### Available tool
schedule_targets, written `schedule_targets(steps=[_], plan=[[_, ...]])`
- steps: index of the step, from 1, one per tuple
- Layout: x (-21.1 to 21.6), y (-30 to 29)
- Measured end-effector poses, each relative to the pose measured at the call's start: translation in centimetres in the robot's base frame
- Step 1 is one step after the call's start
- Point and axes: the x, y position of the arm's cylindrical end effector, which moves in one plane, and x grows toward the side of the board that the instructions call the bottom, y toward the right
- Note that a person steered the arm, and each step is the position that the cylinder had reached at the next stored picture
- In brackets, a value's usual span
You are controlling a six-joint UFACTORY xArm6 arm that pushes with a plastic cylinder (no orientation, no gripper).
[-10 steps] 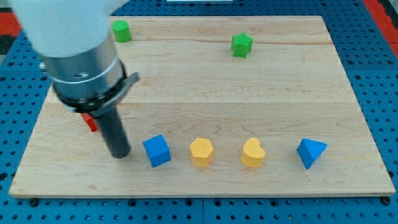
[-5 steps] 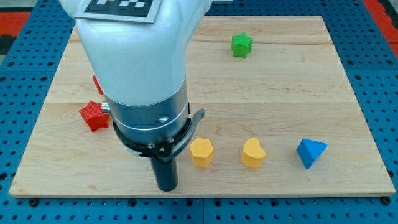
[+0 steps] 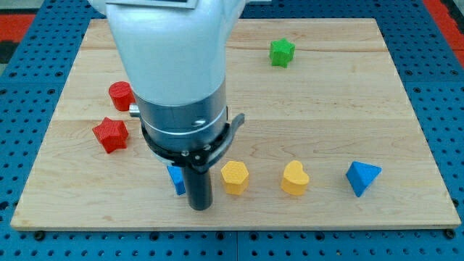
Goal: Adjust the blue cube at the left side of the yellow hexagon
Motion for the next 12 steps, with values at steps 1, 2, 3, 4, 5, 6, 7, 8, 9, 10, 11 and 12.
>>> schedule_targets(steps=[1, 2, 3, 4, 5, 6, 7, 8, 9, 10, 11, 12], plan=[[-0.2, -4.0], [-0.2, -9.8], [-0.2, -12.2], [-3.2, -12.9], [-5.4, -10.3], [-5.4, -7.0], [-5.4, -6.5], [-5.4, -6.3], [-5.4, -4.7], [-5.4, -5.0], [-6.5, -6.9], [-12.0, -4.8]])
